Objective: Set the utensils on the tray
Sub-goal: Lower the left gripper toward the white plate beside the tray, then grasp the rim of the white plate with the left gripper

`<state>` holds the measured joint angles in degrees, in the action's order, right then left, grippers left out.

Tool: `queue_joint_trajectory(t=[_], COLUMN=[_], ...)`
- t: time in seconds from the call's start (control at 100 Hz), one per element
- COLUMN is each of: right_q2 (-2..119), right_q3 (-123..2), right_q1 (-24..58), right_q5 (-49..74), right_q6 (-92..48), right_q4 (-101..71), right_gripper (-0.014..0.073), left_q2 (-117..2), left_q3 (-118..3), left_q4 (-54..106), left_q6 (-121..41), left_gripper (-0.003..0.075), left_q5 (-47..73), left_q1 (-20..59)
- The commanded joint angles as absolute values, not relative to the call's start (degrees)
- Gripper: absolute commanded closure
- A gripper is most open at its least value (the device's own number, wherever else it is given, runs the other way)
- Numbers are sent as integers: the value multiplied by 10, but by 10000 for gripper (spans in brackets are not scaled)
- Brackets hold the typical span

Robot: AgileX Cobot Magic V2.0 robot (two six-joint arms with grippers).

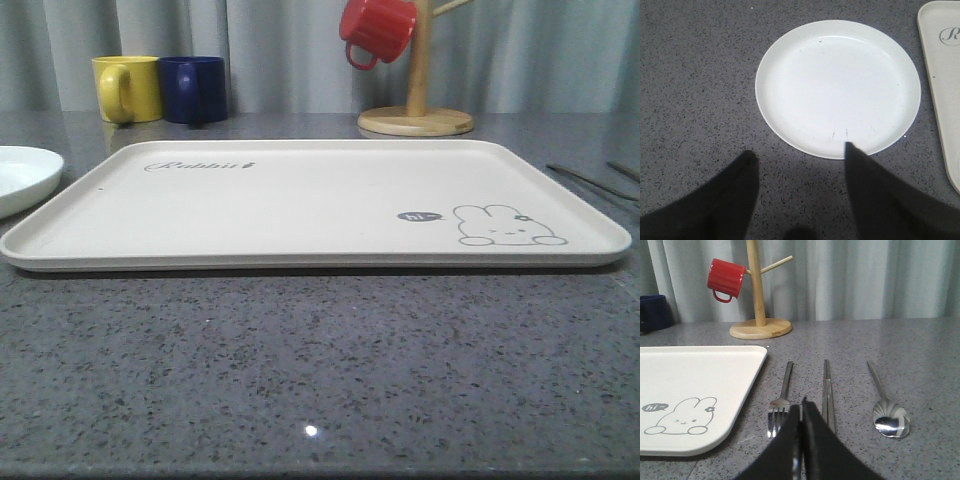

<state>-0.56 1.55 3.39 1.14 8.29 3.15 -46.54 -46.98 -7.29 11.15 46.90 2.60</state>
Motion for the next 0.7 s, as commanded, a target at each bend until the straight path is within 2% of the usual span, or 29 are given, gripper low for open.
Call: queue_joint_trajectory(t=[0.0,0.18,0.4,0.57,0.69], right_q2=[-17,-17,-17,-17,-17], right_q3=[16,16,16,16,16], right_q1=[30,30,30,30,30], right_q5=[-37,-37,-37,-37,-37], right_q6=[78,78,78,78,78], right_q4=[34,34,34,34,34], right_gripper=[662,662,662,662,662], left_q2=[-467,-488,-601,-697,-760], left_q3=[-490,-499,-574,-649,-694], left_q4=[-74,-75,-75,-73,-27], left_q6=[115,115,115,110,51], left_gripper=[176,173,173,173,173], left_q5=[445,454,478,496,519], left_q1=[31,31,27,-11,-47])
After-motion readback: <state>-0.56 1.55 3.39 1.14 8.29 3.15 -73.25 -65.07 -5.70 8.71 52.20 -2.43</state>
